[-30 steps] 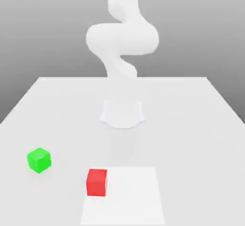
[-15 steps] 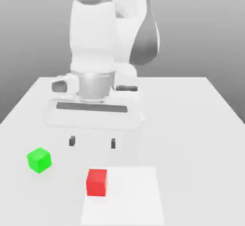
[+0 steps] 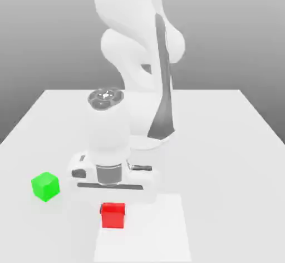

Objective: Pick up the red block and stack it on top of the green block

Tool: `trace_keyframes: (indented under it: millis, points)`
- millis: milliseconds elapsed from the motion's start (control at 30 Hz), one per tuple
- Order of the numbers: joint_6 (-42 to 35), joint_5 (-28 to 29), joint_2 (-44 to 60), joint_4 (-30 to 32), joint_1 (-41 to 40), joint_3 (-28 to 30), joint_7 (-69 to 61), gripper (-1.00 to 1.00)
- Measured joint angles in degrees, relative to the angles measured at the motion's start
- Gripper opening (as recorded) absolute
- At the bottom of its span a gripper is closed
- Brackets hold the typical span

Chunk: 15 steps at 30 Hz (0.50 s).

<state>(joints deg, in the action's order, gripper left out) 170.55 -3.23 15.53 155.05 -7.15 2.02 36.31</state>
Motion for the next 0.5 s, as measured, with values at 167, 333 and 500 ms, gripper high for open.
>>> trace_keyframes:
  millis: [167,333,500]
  points:
    - [-6.6,1.7,-7.8,1.1,0.5,0.9,1.3,-1.0]
    - [-12.5,4.1,-14.9,2.3,-4.7,3.3,8.3,-1.0]
    - [-15.1,6.0,-18.4,3.2,-12.8,8.0,21.2,-1.0]
